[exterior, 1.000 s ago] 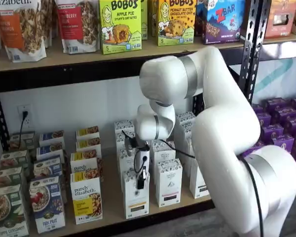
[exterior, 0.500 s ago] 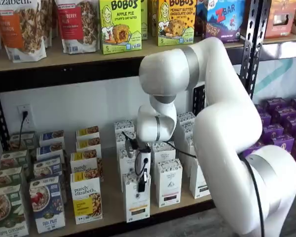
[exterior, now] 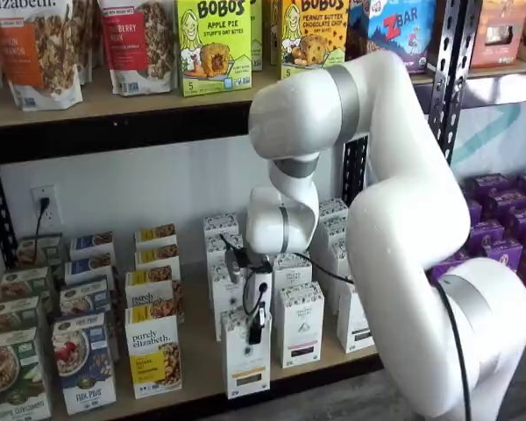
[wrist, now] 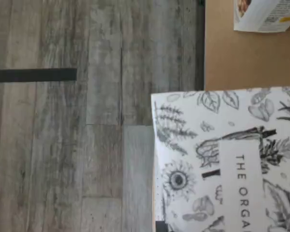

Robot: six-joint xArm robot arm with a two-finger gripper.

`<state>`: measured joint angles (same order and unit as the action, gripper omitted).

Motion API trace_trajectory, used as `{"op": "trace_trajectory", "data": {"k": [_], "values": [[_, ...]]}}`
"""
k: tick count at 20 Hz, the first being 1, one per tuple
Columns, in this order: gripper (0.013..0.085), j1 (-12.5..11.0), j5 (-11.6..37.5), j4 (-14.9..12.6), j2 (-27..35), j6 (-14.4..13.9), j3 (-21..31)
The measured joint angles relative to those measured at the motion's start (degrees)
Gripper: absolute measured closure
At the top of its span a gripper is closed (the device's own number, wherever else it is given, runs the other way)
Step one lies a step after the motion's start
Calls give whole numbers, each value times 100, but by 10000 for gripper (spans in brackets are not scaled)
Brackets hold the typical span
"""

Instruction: Pick up the white box with a yellow strip in the middle, on the bottom shelf, the fourth box from the left

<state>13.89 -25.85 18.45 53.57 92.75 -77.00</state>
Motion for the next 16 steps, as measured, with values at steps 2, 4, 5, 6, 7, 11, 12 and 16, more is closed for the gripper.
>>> {"op": "trace_trajectory", "data": {"k": [2, 4, 5, 6, 7, 11, 12, 16], "values": [[570, 20, 20, -2, -102, -16, 143], [570, 44, 53, 24, -181, -10, 259], [570, 55, 71, 41, -213, -3, 305], [570, 70, 95, 53, -252, -4, 365], [570, 85, 115, 58, -285, -10, 417], [570, 138, 191, 25, -432, -86, 642], [570, 146, 207, 0, -472, -116, 700], [570, 184, 274, -40, -681, -180, 994]]}}
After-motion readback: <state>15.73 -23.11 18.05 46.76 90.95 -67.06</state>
